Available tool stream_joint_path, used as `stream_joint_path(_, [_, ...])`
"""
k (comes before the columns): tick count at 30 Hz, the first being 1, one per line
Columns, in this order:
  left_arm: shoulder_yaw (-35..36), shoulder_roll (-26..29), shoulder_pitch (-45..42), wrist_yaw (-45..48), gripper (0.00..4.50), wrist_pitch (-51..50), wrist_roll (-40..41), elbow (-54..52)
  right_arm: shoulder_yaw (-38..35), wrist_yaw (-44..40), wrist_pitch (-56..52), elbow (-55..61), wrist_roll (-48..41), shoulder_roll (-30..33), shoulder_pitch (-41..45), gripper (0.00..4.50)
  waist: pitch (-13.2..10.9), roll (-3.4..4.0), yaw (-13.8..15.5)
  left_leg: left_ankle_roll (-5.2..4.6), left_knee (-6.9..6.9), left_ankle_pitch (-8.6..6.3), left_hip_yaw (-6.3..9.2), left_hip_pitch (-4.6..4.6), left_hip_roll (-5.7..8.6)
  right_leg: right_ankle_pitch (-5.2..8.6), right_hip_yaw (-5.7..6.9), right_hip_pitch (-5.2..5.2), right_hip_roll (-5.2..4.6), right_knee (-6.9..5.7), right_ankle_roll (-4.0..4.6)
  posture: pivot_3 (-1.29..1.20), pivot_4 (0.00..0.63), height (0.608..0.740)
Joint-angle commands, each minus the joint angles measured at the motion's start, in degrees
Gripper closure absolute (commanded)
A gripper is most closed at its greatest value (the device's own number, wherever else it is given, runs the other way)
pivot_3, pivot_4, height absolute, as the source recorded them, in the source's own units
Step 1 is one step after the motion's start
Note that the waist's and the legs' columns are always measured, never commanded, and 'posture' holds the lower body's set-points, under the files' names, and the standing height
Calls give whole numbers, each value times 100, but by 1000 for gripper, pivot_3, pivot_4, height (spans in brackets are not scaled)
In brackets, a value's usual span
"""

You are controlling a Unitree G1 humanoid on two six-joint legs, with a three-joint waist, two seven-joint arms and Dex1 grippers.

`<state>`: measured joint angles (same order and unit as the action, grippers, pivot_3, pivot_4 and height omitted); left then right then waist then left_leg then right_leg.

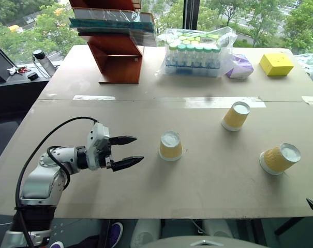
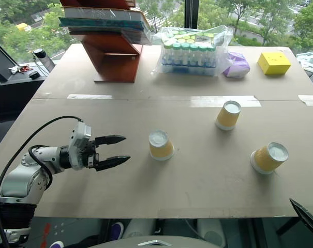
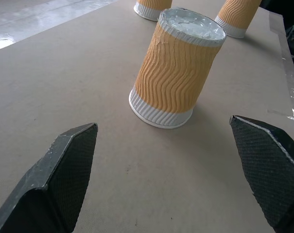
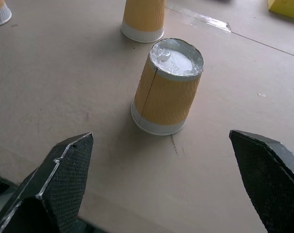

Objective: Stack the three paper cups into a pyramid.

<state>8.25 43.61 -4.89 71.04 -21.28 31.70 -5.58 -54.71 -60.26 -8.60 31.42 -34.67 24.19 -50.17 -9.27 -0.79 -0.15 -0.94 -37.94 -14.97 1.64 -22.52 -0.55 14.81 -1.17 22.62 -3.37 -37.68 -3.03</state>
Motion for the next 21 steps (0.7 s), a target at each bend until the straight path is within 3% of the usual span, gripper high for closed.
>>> stream_joint_path(1, [236, -231, -377, -278, 0, 41, 269, 9, 279, 640, 0, 151, 142, -156, 287, 73, 0, 0, 4, 0, 0, 0, 0, 0, 0, 0, 0, 0, 0, 0, 0, 0, 150, 740])
stream_joint_path(3, [398, -599, -850, -697, 0, -101, 557, 24, 646, 1609, -238, 266, 400, -412, 810, 73, 7, -23, 58, 0, -6, 1, 15, -5, -3, -1, 8, -1, 17, 2, 1, 0, 150, 740])
stream_joint_path(4, [469, -701, -977, -793, 0, -307, 795, -76, 790, 1905, -440, 365, 290, -466, 1002, 73, 10, 11, 60, 1, -27, 0, 16, -13, -3, -2, 15, 0, 23, -8, 1, 0, 150, 740])
stream_joint_path(6, [431, -574, -1074, -442, 0, -572, 1150, -363, 1124, 2328, -814, 615, 292, -443, 1189, 73, 11, 9, 56, 0, -22, 0, 5, -8, 2, -2, 3, 1, 21, -12, 1, 0, 150, 740])
stream_joint_path(13, [93, -17, -1012, 761, 0, -826, 1561, -1084, 1685, 3263, -1619, 1007, 233, -332, 1654, 73, 14, 17, 53, 1, -21, 1, 6, -12, 6, -1, -1, 7, 33, -17, 0, 0, 150, 740])
stream_joint_path(21, [-26, 8, -915, 1024, 0, -711, 1458, -1223, 1921, 4038, -2317, 1169, 68, -218, 2215, 73, 14, 17, 54, 0, -22, 1, 7, -12, 8, 0, -3, 6, 39, -16, 0, 0, 150, 740])
